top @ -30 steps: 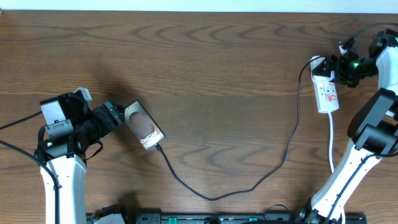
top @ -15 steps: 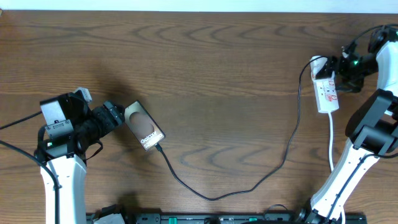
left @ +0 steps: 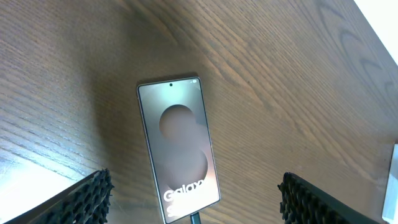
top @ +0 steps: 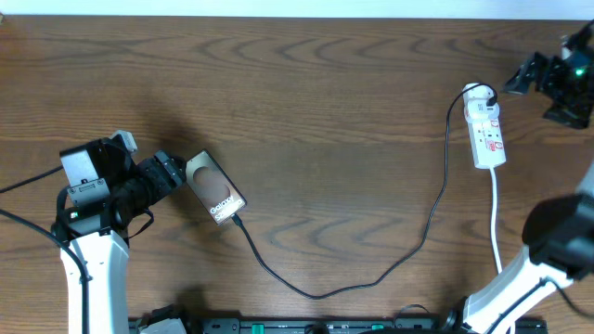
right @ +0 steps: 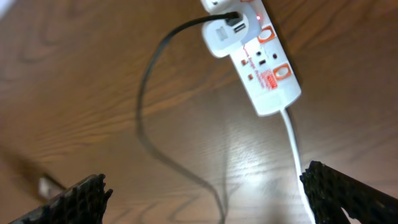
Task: Plug charger to phone and switch on socket
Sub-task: 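Lift the right gripper up off the power strip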
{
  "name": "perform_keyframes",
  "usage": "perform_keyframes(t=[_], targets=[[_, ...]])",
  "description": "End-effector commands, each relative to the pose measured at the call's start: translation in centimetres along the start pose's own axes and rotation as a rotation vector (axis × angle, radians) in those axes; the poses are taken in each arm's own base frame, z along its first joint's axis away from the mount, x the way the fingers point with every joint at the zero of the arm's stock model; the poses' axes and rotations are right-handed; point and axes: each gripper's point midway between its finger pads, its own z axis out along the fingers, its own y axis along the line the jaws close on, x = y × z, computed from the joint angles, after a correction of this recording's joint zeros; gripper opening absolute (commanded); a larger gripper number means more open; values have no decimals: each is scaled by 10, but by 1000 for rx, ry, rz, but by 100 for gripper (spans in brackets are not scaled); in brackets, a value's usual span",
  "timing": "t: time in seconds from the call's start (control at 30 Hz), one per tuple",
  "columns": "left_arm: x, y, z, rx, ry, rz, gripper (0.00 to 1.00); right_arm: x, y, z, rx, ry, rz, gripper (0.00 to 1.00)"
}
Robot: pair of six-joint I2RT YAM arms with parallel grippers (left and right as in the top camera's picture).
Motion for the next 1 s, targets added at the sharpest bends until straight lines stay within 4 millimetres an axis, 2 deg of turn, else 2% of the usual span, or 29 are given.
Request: perform_keyframes(t=[0.0,0.1,0.2,0.8,0.97], targets=[[-1,0,-1,-5,-3,15,84,7,17,-33,-22,-74,33,99],[-1,0,-1,-5,-3,14,84,12,22,-48,-26,-107,21,99],[-1,0,-1,-5,-3,15,84,14,23,-54,-27,-125,15,99],[-1,0,-1,-4,-3,15,85,14,23,-53,-25,-124,15,99],[-5,3,-7,-35,-41,38,84,14,23,-53,-25,-124,15,99]])
